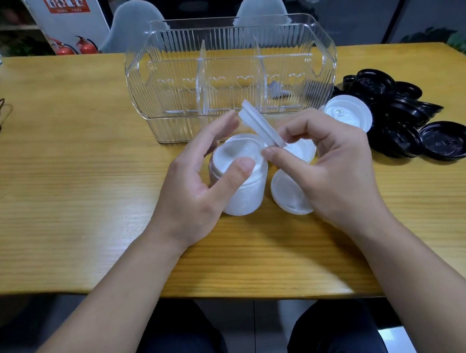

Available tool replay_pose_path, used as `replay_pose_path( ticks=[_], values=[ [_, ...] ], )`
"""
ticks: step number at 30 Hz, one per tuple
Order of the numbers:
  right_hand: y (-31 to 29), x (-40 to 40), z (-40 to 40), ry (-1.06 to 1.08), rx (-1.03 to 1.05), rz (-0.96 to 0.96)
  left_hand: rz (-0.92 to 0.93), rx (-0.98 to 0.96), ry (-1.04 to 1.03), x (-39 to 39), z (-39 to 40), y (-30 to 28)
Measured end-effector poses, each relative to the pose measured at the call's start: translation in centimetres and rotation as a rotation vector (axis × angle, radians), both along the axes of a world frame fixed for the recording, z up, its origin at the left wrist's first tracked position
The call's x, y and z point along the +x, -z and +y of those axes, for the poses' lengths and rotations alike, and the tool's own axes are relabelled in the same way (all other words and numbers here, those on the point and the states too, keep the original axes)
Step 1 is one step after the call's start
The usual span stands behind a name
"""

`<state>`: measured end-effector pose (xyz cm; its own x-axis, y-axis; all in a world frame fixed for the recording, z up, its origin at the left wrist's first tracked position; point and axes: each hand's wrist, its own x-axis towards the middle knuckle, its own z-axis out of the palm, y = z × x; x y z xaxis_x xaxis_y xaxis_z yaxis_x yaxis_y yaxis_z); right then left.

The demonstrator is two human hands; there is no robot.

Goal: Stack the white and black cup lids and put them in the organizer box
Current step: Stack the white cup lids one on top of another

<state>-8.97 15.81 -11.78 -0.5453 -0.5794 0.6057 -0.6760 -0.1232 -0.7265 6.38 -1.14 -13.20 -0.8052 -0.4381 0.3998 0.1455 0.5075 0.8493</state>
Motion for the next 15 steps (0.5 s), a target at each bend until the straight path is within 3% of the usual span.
replay_pose_path(
  ticks=[4,11,15],
  values=[
    [-0.1,0.8,0.0,-0.091,-0.02,0.099,0.063,-0.031,0.017,0.0,0.3,-0.2],
    [0.2,1.3,-0.3,-0.028,-0.057,0.375,0.173,-0.026,0.032,0.2,0.6,-0.4],
    [0.2,1.3,-0.3,-0.05,-0.042,0.415,0.216,-0.031,0.014,0.1,0.5,-0.6]
  ],
)
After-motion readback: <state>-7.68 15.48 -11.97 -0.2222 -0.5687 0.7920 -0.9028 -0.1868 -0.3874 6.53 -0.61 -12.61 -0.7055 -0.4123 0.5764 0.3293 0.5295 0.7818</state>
